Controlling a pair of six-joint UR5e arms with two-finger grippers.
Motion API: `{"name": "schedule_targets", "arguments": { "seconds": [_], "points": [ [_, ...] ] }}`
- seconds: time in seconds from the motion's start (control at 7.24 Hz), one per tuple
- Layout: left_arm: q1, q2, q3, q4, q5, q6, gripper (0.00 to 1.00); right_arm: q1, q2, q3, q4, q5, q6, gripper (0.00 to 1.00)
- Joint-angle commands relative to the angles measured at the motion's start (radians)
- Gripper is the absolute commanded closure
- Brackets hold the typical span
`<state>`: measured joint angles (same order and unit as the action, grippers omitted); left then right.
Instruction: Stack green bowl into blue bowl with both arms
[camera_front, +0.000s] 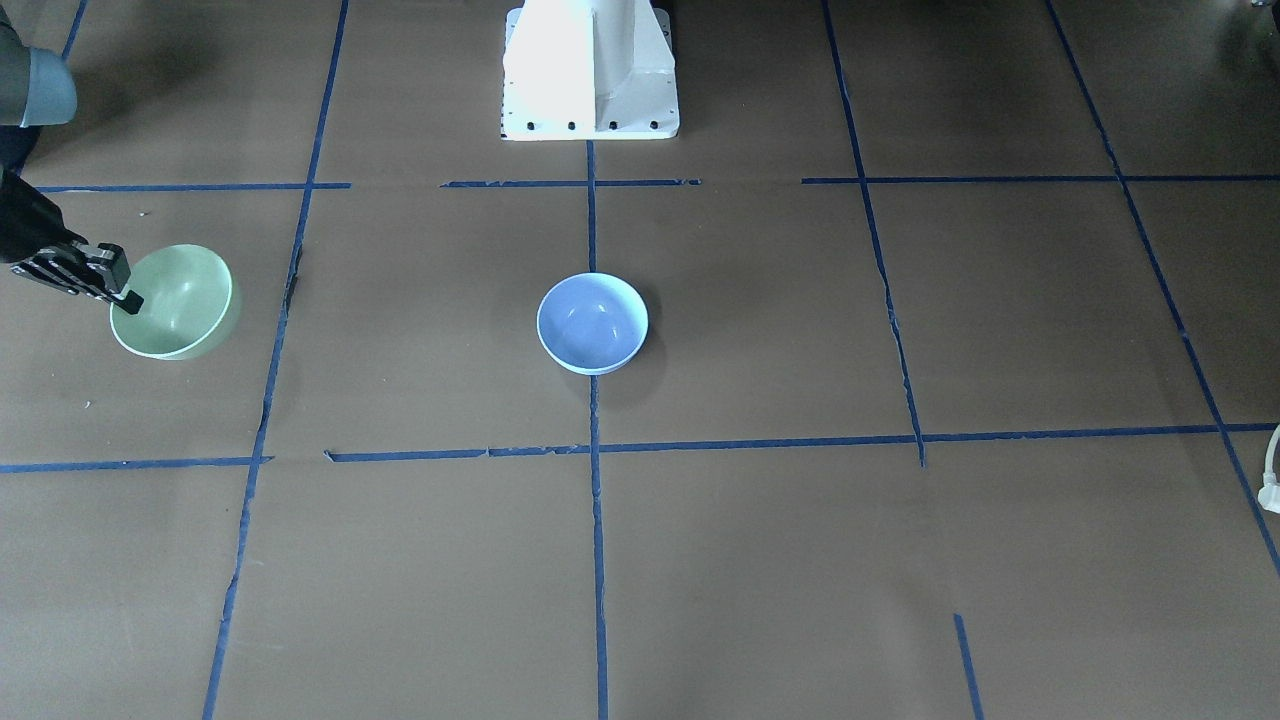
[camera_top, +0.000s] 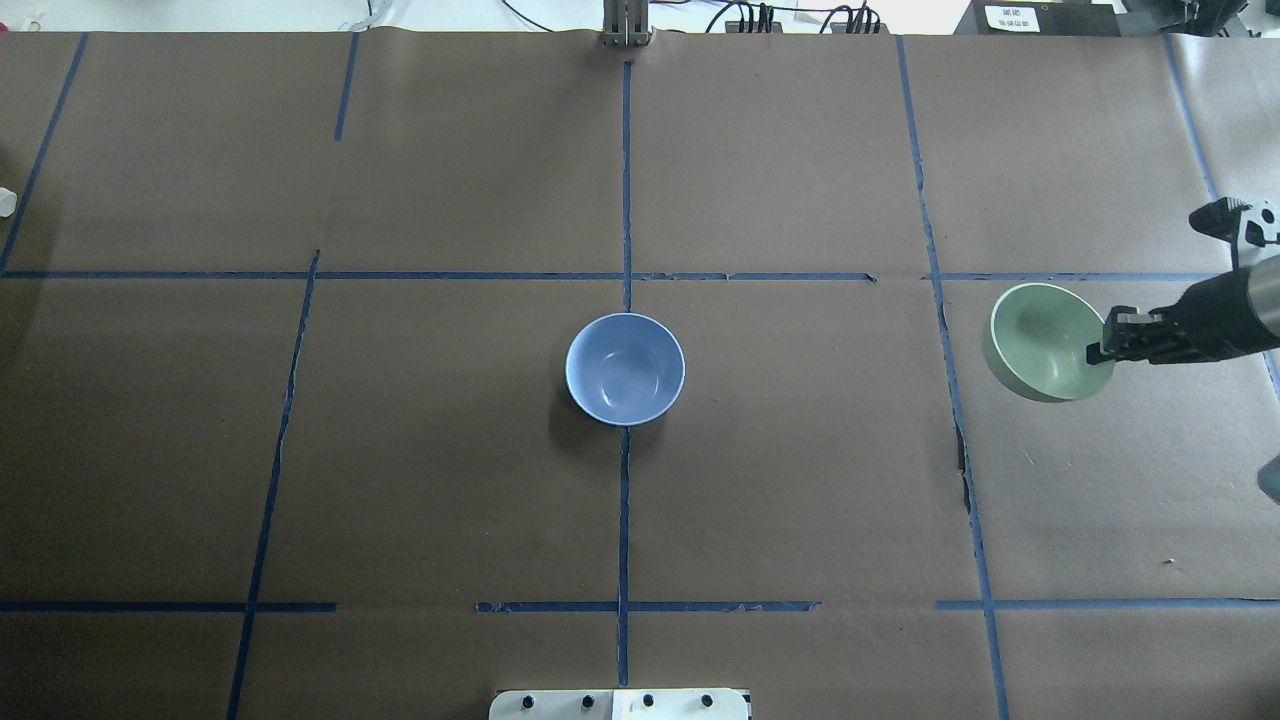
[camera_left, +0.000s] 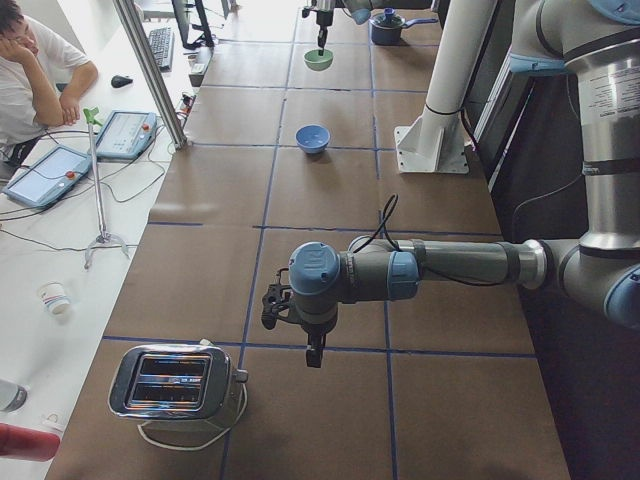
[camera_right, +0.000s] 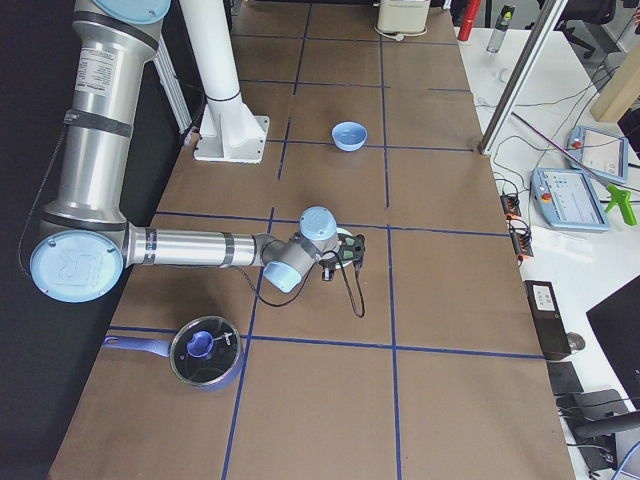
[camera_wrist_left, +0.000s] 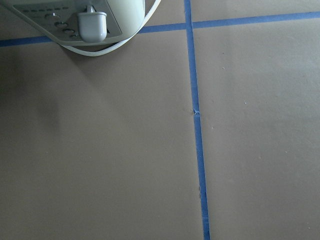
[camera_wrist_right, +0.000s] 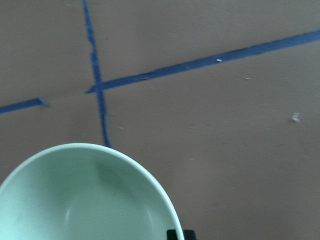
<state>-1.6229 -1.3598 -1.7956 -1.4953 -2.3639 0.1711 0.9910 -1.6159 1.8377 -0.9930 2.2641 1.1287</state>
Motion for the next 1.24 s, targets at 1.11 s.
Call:
{"name": "schedule_targets", "arguments": {
  "seconds": [1.11],
  "points": [
    [0.000,-0.002,-0.004,0.000,-0.002,-0.033,0.00,-0.526,0.640,-0.064,-0.486,-0.502,0.526,0.98]
  ]
}}
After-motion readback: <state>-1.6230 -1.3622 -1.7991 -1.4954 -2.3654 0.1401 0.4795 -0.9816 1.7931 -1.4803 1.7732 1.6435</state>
